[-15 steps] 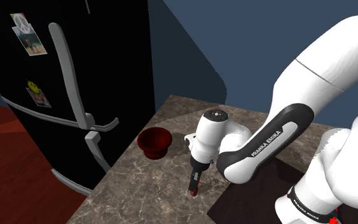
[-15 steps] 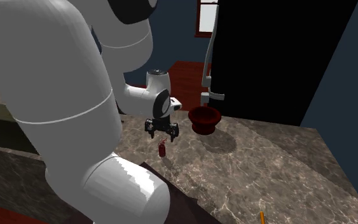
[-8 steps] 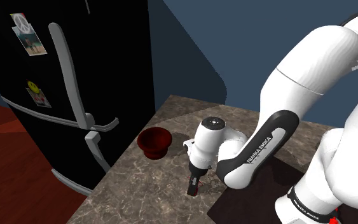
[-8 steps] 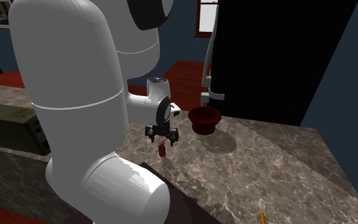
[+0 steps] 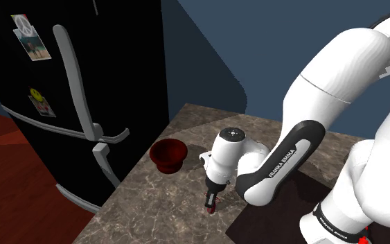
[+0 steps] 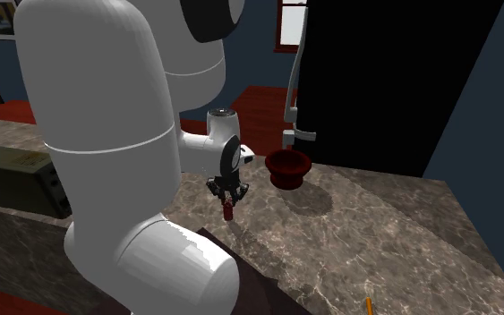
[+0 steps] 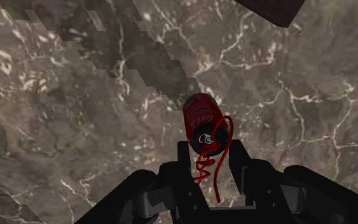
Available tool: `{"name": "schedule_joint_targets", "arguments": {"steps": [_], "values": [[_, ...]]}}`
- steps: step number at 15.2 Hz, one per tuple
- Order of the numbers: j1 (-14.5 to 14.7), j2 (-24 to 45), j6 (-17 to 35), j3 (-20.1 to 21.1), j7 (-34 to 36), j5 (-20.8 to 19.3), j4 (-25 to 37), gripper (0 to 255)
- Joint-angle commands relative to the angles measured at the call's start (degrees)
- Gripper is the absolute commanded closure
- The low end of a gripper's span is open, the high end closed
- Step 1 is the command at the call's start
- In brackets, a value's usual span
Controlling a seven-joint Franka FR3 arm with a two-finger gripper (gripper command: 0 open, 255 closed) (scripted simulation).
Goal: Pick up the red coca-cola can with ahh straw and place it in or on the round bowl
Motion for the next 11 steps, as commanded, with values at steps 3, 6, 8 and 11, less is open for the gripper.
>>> {"name": "schedule_joint_targets", "arguments": {"steps": [3,6,8,11], "values": [[0.0,0.0,0.0,0.0,0.0,0.0,0.0,255],[0.0,0.0,-0.1,0.0,0.0,0.0,0.0,255],[-0.1,-1.0,-1.0,0.3,-0.8,1.1,-0.1,255],[-0.1,-4.3,-4.0,0.9,-2.7,3.9,-0.2,255]]}}
